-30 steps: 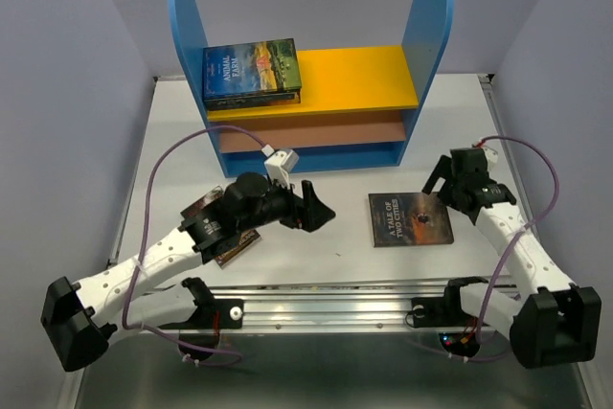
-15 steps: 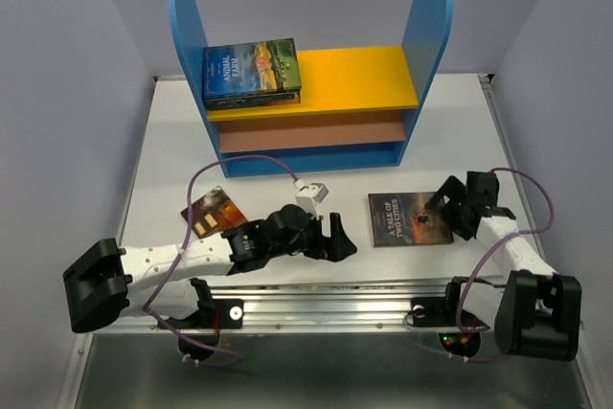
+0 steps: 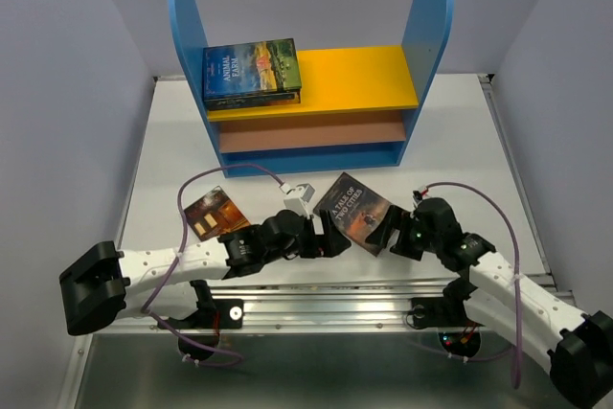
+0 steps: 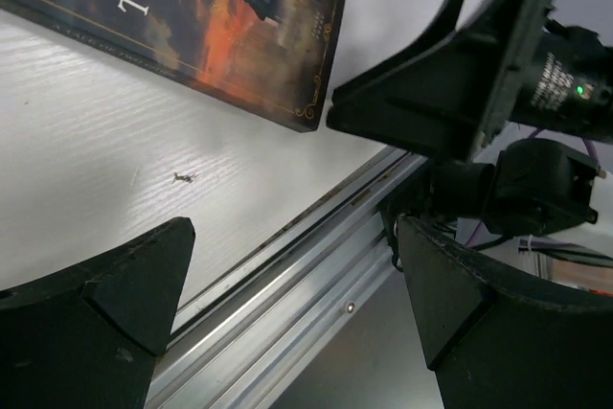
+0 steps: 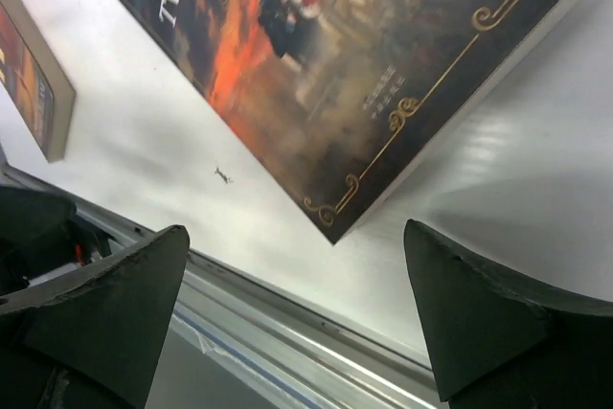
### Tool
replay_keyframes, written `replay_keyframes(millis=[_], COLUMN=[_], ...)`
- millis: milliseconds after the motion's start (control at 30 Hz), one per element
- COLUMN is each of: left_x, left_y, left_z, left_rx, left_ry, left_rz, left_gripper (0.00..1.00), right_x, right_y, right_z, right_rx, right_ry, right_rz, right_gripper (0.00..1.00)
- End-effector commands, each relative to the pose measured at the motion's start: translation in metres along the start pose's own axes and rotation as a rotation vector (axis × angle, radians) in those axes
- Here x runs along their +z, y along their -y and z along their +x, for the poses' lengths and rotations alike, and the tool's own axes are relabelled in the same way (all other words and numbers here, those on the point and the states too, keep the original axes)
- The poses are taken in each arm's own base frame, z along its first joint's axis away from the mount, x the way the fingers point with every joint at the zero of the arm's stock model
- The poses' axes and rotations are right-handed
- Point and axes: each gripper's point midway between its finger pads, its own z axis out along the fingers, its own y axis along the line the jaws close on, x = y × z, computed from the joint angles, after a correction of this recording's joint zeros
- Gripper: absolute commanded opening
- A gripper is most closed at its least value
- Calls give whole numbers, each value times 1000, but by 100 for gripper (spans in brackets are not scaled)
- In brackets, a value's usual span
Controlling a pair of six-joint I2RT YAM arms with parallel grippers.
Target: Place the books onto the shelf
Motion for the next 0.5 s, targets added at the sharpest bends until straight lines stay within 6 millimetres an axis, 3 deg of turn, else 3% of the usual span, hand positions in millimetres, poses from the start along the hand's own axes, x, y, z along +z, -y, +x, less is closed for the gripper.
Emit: replay_keyframes(millis=[0,33,67,100,200,267,333,367,467], left_x=[2,3,6,7,17,25,37,46,59], left_y=[-12,-21,-25,-23,-27,-20,-25,-38,-44], left_z=[-6,-6,-6,-8,-13,-20,-22,-22,-24], left_rx=[-85,-96,-111,-133,-166,-194,-220,-255,-295], left_ry=[53,63,69,76,103,112,100,91,58], left_rz=[-67,-112,-138,-142,-169,-149,-173,-213,-227], left_gripper=[99,99,99,99,99,99,99,99,99], right_x=[-13,-16,-18,-24,-28,-22,-14,-5,4], right_y=[-33,-22,-7,-9,-1,-15,-25,-29,-28], right_z=[1,-4,-25,-46,-69,-84,-93,-101,-121], right_rx=[-70,-102,-139,-180,-202,-201,-247,-285,-302], right_ry=[6,18,110,164,223,245,253,253,263], right_rz=[-73,-1,112,181,305,298,282,289,338], right_gripper=[100,100,100,100,100,100,100,100,100])
